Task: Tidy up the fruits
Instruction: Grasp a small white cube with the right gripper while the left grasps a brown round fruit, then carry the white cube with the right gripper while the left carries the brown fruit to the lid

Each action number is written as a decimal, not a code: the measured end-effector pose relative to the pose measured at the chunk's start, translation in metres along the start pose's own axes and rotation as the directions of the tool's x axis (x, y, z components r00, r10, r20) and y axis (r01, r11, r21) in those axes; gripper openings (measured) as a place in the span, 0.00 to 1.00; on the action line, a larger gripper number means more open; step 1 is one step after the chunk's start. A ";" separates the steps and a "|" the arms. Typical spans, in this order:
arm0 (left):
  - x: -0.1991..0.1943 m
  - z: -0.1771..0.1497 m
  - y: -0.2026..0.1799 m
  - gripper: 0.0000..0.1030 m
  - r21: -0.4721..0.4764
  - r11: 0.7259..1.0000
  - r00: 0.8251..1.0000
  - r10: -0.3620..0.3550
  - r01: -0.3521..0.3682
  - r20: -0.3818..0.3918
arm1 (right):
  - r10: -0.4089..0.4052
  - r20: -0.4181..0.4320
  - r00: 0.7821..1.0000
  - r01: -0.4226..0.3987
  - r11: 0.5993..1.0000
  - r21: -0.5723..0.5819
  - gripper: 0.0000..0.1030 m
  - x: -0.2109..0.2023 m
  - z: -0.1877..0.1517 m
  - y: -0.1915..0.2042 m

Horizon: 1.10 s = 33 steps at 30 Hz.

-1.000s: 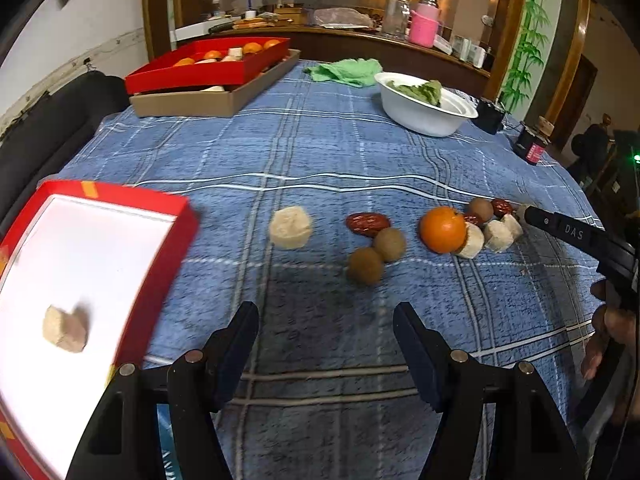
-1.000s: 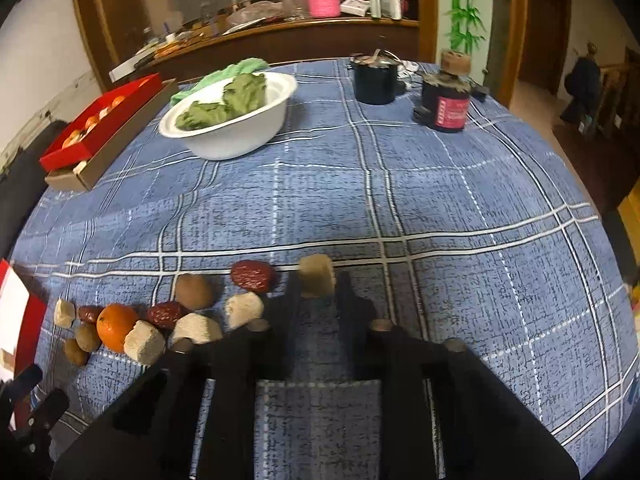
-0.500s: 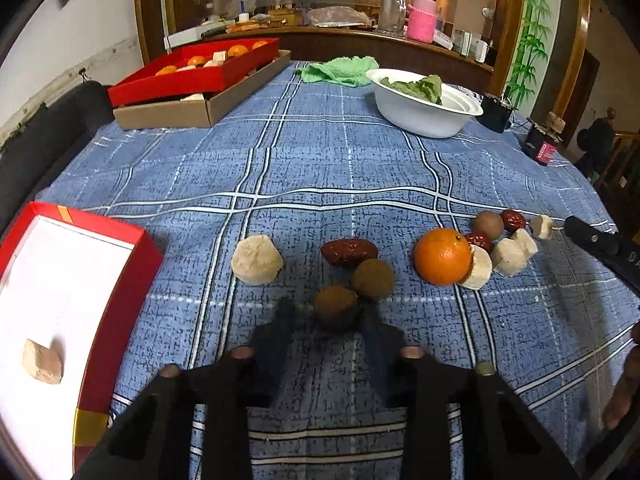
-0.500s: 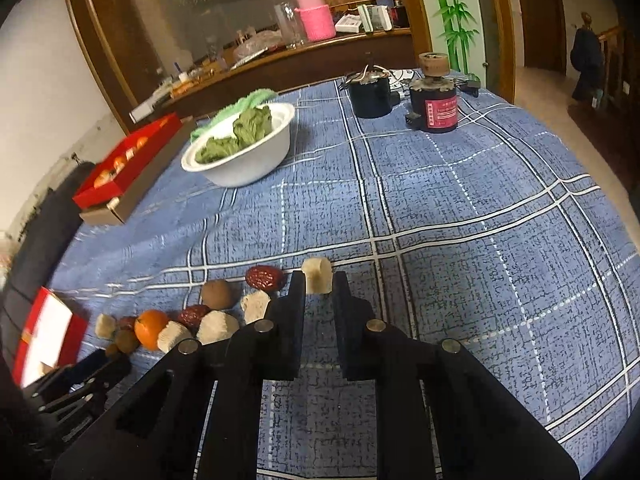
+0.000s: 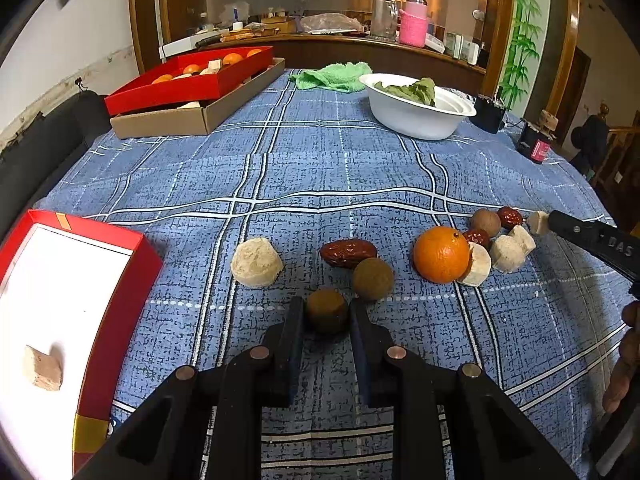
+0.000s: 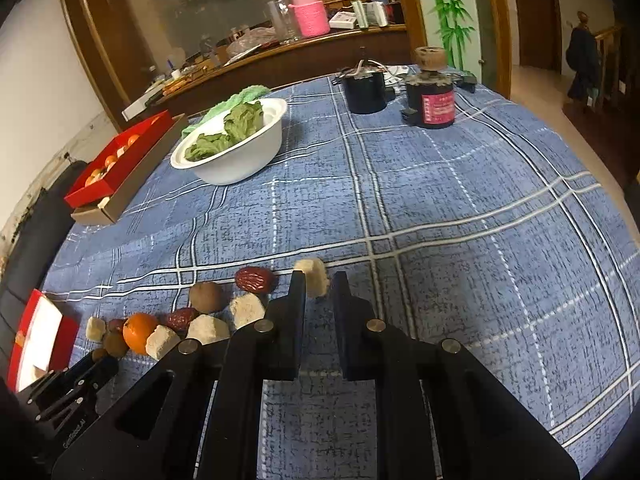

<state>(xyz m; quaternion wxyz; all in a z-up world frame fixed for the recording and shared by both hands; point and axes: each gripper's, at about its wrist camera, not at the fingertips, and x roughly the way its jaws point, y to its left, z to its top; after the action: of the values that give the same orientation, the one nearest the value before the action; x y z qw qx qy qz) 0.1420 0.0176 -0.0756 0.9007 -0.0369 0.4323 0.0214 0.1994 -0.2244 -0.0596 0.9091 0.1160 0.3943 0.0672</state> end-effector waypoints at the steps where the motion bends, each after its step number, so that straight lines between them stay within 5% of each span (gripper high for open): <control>1: 0.000 0.000 0.001 0.21 -0.004 1.000 1.000 -0.004 0.004 0.000 | -0.001 -0.006 1.000 0.001 1.000 -0.016 0.12 0.002 0.001 0.004; 18: 0.000 -0.001 0.006 0.21 -0.022 0.999 0.999 -0.041 0.041 0.004 | -0.094 -0.059 0.994 0.087 0.991 -0.106 0.13 0.027 0.010 0.016; 33: -0.040 -0.015 -0.001 0.21 0.017 1.000 1.000 0.011 -0.011 0.014 | -0.048 0.008 0.999 0.048 0.991 -0.123 0.14 -0.063 -0.042 0.026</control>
<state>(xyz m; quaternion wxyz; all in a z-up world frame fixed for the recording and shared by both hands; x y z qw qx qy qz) 0.1053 0.0152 -0.0540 0.9039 -0.0265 0.4263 0.0228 0.1249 -0.2059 -0.0369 0.9169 0.0504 0.3898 0.0693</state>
